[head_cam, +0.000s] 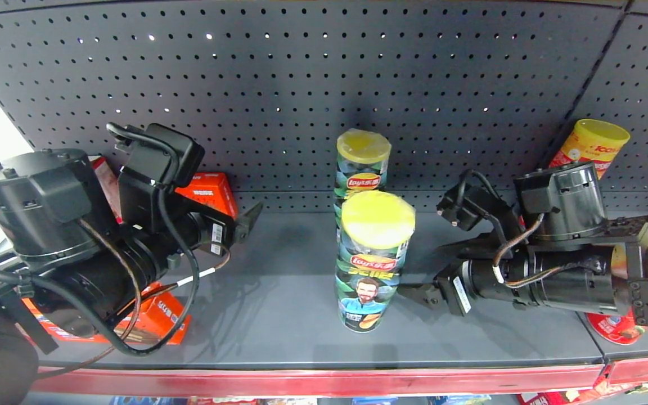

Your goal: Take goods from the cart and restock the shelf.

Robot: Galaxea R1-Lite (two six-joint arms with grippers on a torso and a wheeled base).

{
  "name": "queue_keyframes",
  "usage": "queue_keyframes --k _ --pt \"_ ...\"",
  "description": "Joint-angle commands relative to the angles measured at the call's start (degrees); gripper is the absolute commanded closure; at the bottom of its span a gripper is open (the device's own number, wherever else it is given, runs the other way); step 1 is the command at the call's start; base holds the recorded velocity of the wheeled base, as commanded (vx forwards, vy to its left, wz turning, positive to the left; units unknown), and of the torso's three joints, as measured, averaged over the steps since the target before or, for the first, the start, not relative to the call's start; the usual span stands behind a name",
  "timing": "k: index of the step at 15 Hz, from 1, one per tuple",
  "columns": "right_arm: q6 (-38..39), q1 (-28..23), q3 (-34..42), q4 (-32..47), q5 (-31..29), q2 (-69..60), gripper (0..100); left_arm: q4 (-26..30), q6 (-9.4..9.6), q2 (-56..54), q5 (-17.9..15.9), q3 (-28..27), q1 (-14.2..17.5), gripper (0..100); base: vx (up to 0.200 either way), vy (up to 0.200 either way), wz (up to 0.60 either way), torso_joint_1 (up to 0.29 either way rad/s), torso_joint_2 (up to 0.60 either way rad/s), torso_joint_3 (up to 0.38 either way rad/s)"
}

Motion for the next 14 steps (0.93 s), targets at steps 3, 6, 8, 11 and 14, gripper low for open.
queue_keyframes --k 3,6,8,11,14 --pt "0.51 -0.45 0.17 -2.32 -1.90 -5.56 0 -0.03 -0.01 -0.19 0.02 0.28 0.01 0 0.000 0.000 0.00 0.000 0.00 0.000" --pt "0.60 -0.54 0.08 -5.49 -5.06 -11.36 0 -0.03 0.08 -0.19 0.02 0.46 -0.16 0 0.000 0.000 0.00 0.000 0.00 0.000" --pt "0.43 0.07 0.61 -6.28 -6.29 -15.58 0 -0.03 0.08 -0.10 0.02 0.46 -0.16 0 0.000 0.000 0.00 0.000 0.00 0.000" --pt "0.07 1.13 2.46 -5.93 -6.29 -23.67 0 -0.03 -0.01 -0.10 0.02 0.63 0.01 0 0.000 0.000 0.00 0.000 0.00 0.000" --pt "-0.01 1.39 7.73 -6.10 -5.41 -34.04 0 -0.03 0.08 -0.19 0.02 1.95 0.01 0 0.000 0.000 0.00 0.000 0.00 0.000"
